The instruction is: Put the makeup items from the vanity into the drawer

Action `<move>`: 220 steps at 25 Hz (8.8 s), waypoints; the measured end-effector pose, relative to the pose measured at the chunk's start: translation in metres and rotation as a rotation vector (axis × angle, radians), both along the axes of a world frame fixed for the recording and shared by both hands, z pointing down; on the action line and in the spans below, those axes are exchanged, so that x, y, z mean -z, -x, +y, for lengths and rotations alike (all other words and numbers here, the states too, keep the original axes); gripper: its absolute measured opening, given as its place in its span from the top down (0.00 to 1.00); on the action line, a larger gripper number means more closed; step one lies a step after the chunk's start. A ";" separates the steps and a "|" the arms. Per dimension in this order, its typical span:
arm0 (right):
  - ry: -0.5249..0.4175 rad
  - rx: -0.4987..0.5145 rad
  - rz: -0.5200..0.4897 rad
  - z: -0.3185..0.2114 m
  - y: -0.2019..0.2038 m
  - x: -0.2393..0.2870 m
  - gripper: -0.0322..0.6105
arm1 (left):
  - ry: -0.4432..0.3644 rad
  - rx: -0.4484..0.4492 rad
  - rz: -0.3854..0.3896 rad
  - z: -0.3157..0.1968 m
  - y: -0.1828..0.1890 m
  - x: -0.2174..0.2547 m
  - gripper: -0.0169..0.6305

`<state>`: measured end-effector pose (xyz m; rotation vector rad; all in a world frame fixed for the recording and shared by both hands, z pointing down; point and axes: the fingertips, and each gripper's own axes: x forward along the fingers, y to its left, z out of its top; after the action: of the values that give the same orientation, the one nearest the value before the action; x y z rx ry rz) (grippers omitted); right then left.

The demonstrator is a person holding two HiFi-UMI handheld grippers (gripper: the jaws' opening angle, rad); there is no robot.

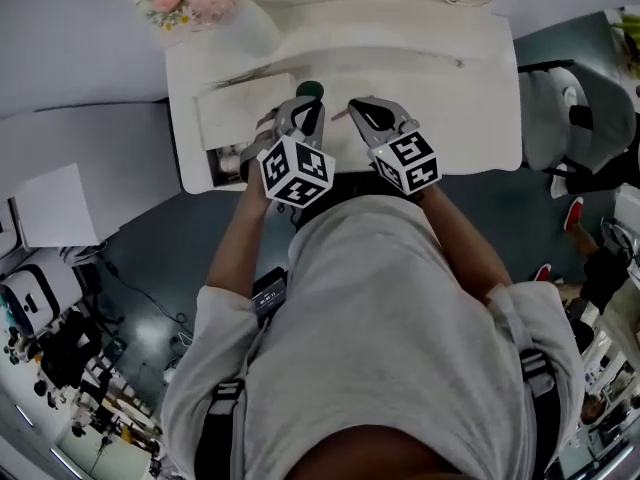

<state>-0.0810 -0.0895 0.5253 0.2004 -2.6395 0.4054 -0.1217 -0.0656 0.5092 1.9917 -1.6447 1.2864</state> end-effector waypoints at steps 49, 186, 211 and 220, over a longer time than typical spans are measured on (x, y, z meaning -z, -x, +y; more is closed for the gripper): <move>0.037 -0.131 0.059 0.027 0.003 -0.026 0.95 | 0.329 -0.232 0.066 0.105 0.033 -0.058 0.74; -0.020 -0.158 0.002 0.081 -0.004 0.005 0.95 | 0.229 -0.237 -0.104 0.149 0.027 -0.072 0.81; -0.320 -0.308 -0.304 0.074 -0.241 0.159 0.95 | -0.714 0.391 0.352 0.085 -0.229 0.140 0.97; -0.335 -0.263 -0.318 0.093 -0.262 0.169 0.95 | -0.746 0.376 0.347 0.088 -0.259 0.155 0.97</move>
<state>0.1806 0.0032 0.3565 0.6427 -2.9933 0.0755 0.1375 0.0224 0.3539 1.9364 -2.3576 0.1715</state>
